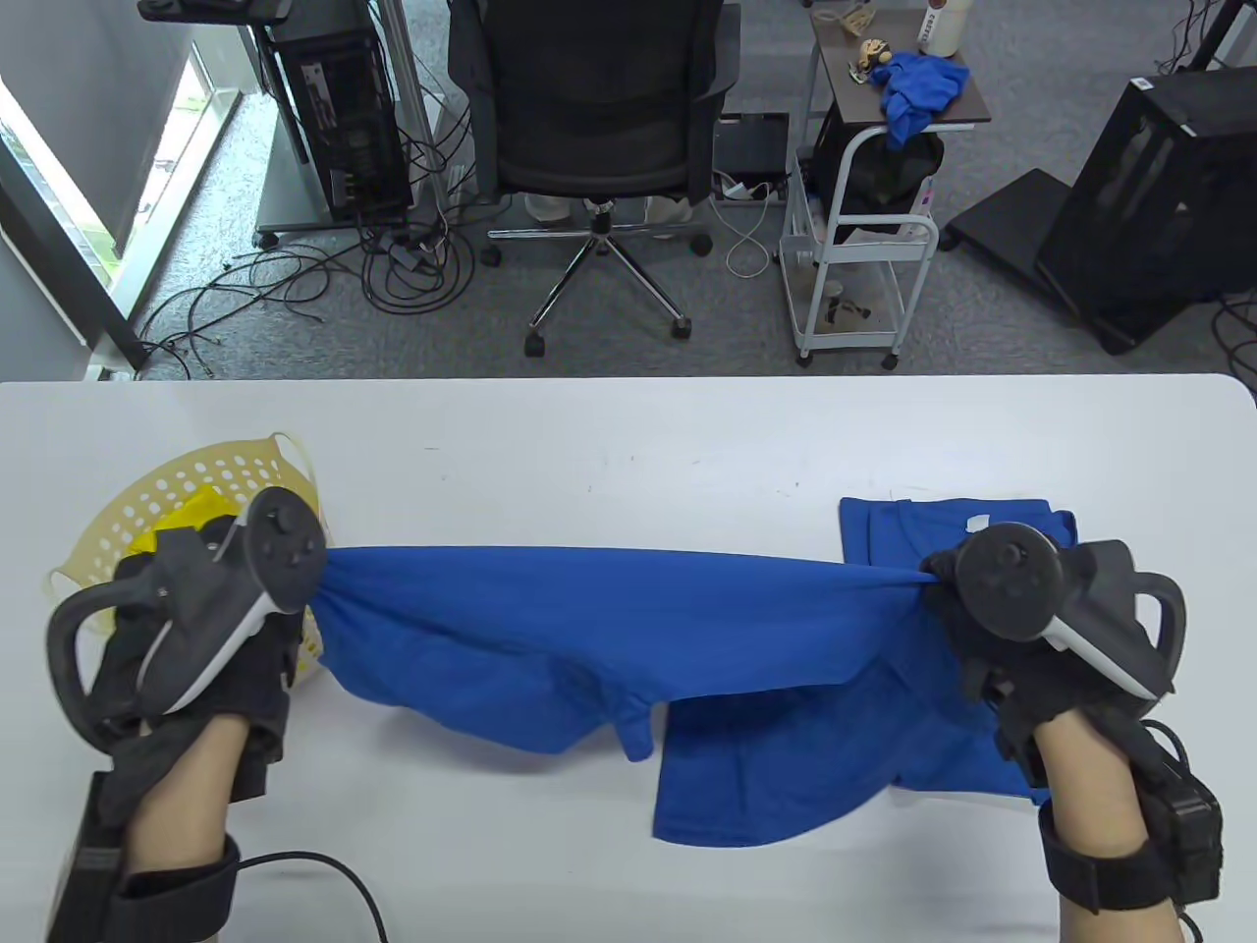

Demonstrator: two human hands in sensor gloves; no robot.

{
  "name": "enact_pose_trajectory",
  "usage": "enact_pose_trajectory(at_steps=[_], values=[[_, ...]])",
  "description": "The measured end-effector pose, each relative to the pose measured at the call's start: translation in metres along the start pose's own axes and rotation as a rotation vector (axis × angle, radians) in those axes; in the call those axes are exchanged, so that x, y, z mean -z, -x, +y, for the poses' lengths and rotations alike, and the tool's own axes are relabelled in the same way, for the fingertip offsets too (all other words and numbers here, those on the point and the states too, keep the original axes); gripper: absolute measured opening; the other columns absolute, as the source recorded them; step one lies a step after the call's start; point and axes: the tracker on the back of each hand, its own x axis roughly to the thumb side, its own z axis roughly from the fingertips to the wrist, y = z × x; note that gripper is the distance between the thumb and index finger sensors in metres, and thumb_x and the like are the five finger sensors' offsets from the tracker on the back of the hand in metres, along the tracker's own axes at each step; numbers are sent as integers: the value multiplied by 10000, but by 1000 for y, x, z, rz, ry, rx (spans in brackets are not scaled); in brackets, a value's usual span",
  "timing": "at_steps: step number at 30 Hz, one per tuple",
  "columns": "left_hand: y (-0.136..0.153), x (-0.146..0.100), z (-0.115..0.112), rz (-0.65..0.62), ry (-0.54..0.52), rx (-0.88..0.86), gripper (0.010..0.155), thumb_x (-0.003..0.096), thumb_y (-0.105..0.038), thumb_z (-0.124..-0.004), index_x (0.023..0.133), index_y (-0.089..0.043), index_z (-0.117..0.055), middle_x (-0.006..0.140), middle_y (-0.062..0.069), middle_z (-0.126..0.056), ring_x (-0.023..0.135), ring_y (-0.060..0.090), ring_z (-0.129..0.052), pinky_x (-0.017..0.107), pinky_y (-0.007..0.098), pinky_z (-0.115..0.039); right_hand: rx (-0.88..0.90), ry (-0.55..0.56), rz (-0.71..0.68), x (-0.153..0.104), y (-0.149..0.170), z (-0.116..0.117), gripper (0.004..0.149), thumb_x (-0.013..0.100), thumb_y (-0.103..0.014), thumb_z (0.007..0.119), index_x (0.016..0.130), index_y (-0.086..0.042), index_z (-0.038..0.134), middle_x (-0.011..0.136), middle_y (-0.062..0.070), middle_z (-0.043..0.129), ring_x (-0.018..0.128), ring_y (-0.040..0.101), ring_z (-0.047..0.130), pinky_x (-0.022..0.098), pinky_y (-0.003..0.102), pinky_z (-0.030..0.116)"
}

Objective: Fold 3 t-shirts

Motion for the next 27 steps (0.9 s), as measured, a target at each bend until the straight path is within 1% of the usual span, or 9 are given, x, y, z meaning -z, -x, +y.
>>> enact_pose_trajectory(at_steps=[3,5,7,9,13,16,19,23,27], values=[[-51,27,-59,-57,208,132,435,465,-462,-725,896,-411,-703,817,-113,-900,745,118,-917,702,468,-722,-159,-160,66,36,-6,68,381,448,-369,737,818,-291,788,944,34,769,905,385,741,683,633,553],[-77,38,-96,-82,371,185,439,468,-459,-717,903,-416,-685,827,-119,-887,755,115,-908,708,462,-713,-189,-202,69,49,-8,104,382,441,-372,739,812,-296,791,936,31,777,897,381,752,678,628,562],[-98,46,-127,-109,420,228,440,463,-461,-714,900,-420,-680,824,-124,-887,752,108,-909,705,457,-718,-212,-216,71,57,-9,137,383,439,-371,745,813,-300,788,933,38,776,890,385,753,674,625,563],[-110,54,-148,-120,384,248,443,460,-463,-710,900,-422,-676,824,-128,-884,753,105,-908,705,456,-718,-253,-147,76,57,-7,153,408,433,-384,756,833,-310,775,942,44,771,886,382,758,672,621,566],[-110,62,-168,-120,183,158,481,449,-475,-698,924,-432,-636,877,-140,-851,820,107,-882,721,461,-702,-192,-147,58,47,5,151,598,419,-478,746,975,-308,605,1035,62,665,936,396,698,699,650,516],[-97,61,-176,-127,157,-8,542,464,-473,-668,990,-424,-549,1020,-105,-735,925,154,-810,747,485,-664,-110,-55,49,38,15,134,643,415,-489,757,998,-298,566,1059,76,630,944,405,684,698,655,513],[-85,56,-187,-179,77,-82,531,483,-386,-682,986,-455,-526,1060,-100,-682,953,167,-782,760,496,-645,-12,2,25,24,26,116,637,419,-492,763,996,-288,586,1055,86,647,935,413,699,690,661,523],[-85,58,-216,-220,171,67,638,486,-303,-717,990,-540,-407,1134,-109,-523,1031,194,-669,791,513,-592,2,-2,26,14,31,112,636,422,-490,763,997,-285,585,1060,91,637,941,416,687,693,665,514],[-89,65,-231,-190,188,137,652,470,-383,-733,987,-565,-380,1153,-111,-459,1051,199,-630,805,518,-564,38,63,19,8,33,127,628,419,-484,770,990,-285,599,1059,90,640,941,419,688,692,670,512]])
